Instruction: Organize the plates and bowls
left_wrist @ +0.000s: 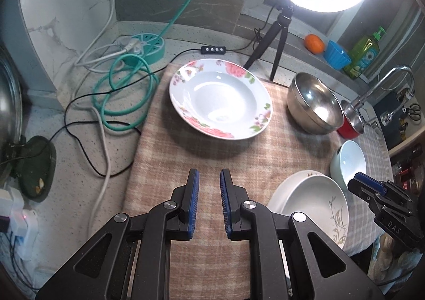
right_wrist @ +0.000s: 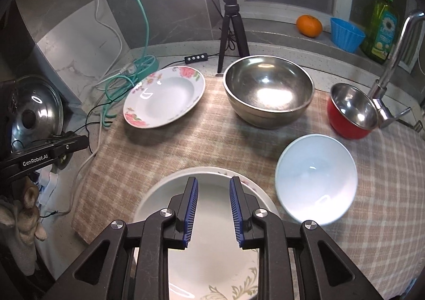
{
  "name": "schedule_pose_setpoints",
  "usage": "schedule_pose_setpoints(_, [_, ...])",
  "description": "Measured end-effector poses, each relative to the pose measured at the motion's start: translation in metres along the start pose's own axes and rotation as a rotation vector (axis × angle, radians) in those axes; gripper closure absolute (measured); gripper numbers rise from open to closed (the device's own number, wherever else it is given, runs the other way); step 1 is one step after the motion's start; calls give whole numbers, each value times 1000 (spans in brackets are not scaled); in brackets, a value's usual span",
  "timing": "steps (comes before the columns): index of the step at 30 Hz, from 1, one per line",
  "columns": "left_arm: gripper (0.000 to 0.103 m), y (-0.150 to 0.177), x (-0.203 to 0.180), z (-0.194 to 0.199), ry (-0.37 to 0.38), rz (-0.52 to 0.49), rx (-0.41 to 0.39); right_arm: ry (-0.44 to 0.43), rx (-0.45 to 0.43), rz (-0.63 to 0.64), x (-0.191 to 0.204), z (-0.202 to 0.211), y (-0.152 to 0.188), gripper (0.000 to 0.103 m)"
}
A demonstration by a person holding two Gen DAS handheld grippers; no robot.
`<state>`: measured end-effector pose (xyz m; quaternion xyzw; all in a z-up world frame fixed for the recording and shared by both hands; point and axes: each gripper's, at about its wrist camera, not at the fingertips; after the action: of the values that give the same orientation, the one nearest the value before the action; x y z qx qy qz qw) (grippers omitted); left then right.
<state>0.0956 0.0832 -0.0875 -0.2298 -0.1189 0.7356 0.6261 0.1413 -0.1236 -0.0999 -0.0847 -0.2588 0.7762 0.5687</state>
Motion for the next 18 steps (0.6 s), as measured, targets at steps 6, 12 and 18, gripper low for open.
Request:
schedule_pose_setpoints(6, [88, -25, 21, -8, -11, 20, -8, -65, 7, -29, 8, -16, -20, 81])
schedule_pose_setpoints(12, [88, -56, 40, -23, 10, 36, -2, -118, 17, -97, 7, -41, -47, 81])
schedule_pose_setpoints(18, [88, -86, 49, -50, 19, 20, 21, -144, 33, -150, 7, -68, -71, 81])
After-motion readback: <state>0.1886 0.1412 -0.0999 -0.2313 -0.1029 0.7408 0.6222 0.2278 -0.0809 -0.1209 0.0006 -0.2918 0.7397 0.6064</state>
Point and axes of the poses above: each gripper's, at about its wrist camera, not at the fingertips, and z roughly against the way its jaws point, x to its left, y to its underside, and after that the axes turned 2 degrees about -y, right-handed
